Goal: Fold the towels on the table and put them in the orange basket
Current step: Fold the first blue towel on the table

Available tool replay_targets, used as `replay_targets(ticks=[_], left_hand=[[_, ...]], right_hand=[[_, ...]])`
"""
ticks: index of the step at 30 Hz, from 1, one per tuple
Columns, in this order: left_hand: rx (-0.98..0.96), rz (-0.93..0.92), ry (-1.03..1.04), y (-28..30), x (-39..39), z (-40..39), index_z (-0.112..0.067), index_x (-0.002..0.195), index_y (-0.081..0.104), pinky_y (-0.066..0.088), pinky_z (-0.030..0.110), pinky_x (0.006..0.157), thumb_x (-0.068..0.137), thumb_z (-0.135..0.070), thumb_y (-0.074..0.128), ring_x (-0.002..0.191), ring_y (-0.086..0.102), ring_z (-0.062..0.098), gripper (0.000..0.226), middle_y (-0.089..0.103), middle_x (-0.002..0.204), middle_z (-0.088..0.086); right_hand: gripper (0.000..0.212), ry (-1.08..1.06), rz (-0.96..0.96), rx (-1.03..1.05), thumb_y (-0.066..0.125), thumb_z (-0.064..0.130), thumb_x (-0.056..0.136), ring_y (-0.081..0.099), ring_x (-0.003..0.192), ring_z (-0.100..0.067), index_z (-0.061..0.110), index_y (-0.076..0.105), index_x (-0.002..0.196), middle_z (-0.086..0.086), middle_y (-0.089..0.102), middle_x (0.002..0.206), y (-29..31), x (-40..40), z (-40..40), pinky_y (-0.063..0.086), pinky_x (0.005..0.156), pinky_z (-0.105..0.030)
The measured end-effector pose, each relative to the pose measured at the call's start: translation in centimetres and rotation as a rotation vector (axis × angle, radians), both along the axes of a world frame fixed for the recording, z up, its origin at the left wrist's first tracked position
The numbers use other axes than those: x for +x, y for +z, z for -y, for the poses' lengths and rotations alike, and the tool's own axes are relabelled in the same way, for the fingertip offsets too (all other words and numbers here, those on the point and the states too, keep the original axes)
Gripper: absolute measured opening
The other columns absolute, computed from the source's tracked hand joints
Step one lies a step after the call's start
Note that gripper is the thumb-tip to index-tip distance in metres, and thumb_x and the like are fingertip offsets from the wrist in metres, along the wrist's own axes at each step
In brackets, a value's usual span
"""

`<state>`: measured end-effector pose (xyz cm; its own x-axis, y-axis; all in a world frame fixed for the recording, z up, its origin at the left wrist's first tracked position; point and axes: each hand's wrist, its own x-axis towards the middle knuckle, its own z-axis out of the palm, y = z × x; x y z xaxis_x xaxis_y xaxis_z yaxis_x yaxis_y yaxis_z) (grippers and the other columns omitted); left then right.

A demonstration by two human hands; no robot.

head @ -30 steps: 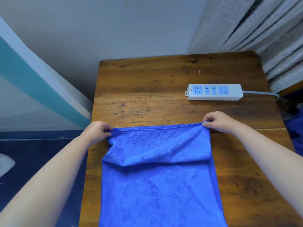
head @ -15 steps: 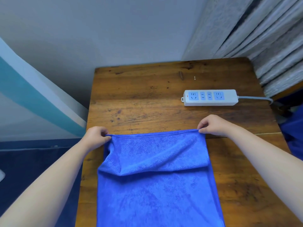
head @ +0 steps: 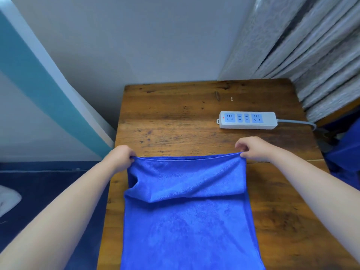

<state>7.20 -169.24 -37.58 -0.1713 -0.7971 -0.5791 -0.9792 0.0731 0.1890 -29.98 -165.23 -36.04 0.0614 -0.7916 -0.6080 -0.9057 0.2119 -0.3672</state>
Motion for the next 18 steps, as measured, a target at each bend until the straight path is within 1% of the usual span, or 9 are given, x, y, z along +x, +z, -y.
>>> replay_targets(ticks=[1, 2, 5, 7, 9, 11, 13, 16, 18], left_hand=[[-0.007, 0.044, -0.032, 1.1, -0.2, -0.3, -0.001, 0.095, 0.067, 0.042, 0.03, 0.069, 0.089, -0.007, 0.046, 0.084, 0.054, 0.028, 0.023, 0.064, 0.094, 0.014], [-0.029, 0.077, -0.058, 2.8, -0.5, -0.6, -0.001, 0.095, 0.067, 0.042, 0.03, 0.068, 0.089, -0.008, 0.045, 0.084, 0.054, 0.028, 0.023, 0.064, 0.094, 0.015], [-0.103, 0.089, -0.092, 5.5, -0.9, -0.4, -0.002, 0.097, 0.068, 0.041, 0.031, 0.071, 0.091, -0.007, 0.042, 0.083, 0.048, 0.027, 0.027, 0.059, 0.089, 0.018], [-0.173, 0.031, -0.064, 8.8, -0.8, -1.0, -0.006, 0.089, 0.068, 0.034, 0.026, 0.067, 0.09, -0.005, 0.041, 0.079, 0.041, 0.022, 0.027, 0.054, 0.085, 0.017], [-0.263, -0.068, -0.019, 11.9, -1.1, -1.1, -0.009, 0.087, 0.068, 0.027, 0.022, 0.06, 0.089, -0.003, 0.042, 0.077, 0.045, 0.022, 0.027, 0.058, 0.083, 0.017], [-0.391, -0.171, 0.043, 15.3, -1.6, -1.9, -0.004, 0.095, 0.071, 0.028, 0.023, 0.059, 0.088, -0.003, 0.046, 0.084, 0.057, 0.029, 0.025, 0.067, 0.087, 0.019], [-0.535, -0.249, 0.092, 18.2, -2.3, -2.3, -0.003, 0.095, 0.071, 0.03, 0.023, 0.062, 0.086, -0.003, 0.049, 0.088, 0.06, 0.032, 0.024, 0.069, 0.091, 0.021], [-0.674, -0.275, 0.104, 22.6, -3.2, -2.9, 0.002, 0.09, 0.071, 0.029, 0.024, 0.062, 0.084, -0.001, 0.05, 0.077, 0.051, 0.034, 0.022, 0.067, 0.091, 0.026], [-0.762, -0.243, 0.08, 24.9, -3.4, -3.1, 0.004, 0.088, 0.07, 0.034, 0.028, 0.065, 0.084, 0.001, 0.048, 0.074, 0.046, 0.033, 0.022, 0.059, 0.085, 0.03]], right_hand=[[0.022, 0.014, -0.032, 0.012, 0.057, 0.007, 0.085, 0.051, 0.09, -0.014, 0.015, 0.06, 0.105, 0.0, 0.057, 0.1, 0.9, 0.3, -0.4, 0.042, 0.072, -0.019], [0.023, 0.043, -0.067, 0.009, 0.056, 0.007, 0.085, 0.052, 0.09, -0.014, 0.012, 0.061, 0.108, -0.002, 0.059, 0.104, 2.3, 0.5, -0.7, 0.042, 0.073, -0.021], [0.021, 0.093, -0.154, -0.081, 0.05, 0.006, 0.087, 0.055, 0.095, -0.021, 0.007, 0.067, 0.099, -0.01, 0.064, 0.106, 5.2, 0.7, -0.6, 0.043, 0.078, -0.026], [0.024, 0.086, -0.195, -0.237, 0.047, 0.006, 0.087, 0.054, 0.104, -0.027, 0.003, 0.067, 0.1, -0.014, 0.064, 0.107, 8.2, 0.9, -1.1, 0.042, 0.085, -0.029], [0.025, 0.01, -0.181, -0.438, 0.047, 0.005, 0.086, 0.053, 0.105, -0.031, 0.0, 0.066, 0.101, -0.019, 0.061, 0.106, 10.9, 0.7, -1.0, 0.04, 0.084, -0.03], [0.024, -0.093, -0.12, -0.635, 0.048, 0.003, 0.084, 0.055, 0.101, -0.035, -0.001, 0.067, 0.098, -0.023, 0.061, 0.101, 13.8, 0.8, -1.6, 0.038, 0.078, -0.03], [0.022, -0.191, -0.052, -0.817, 0.049, 0.0, 0.082, 0.056, 0.098, -0.036, -0.003, 0.068, 0.094, -0.025, 0.063, 0.099, 16.3, 1.0, -1.9, 0.035, 0.075, -0.03], [0.022, -0.307, 0.026, -1.067, 0.049, -0.004, 0.081, 0.056, 0.095, -0.038, -0.005, 0.067, 0.093, -0.029, 0.062, 0.096, 20.6, 1.0, -2.4, 0.033, 0.075, -0.032], [0.023, -0.367, 0.049, -1.192, 0.047, -0.006, 0.082, 0.056, 0.094, -0.04, -0.007, 0.066, 0.094, -0.032, 0.061, 0.097, 23.1, 0.5, -2.6, 0.035, 0.077, -0.034]])
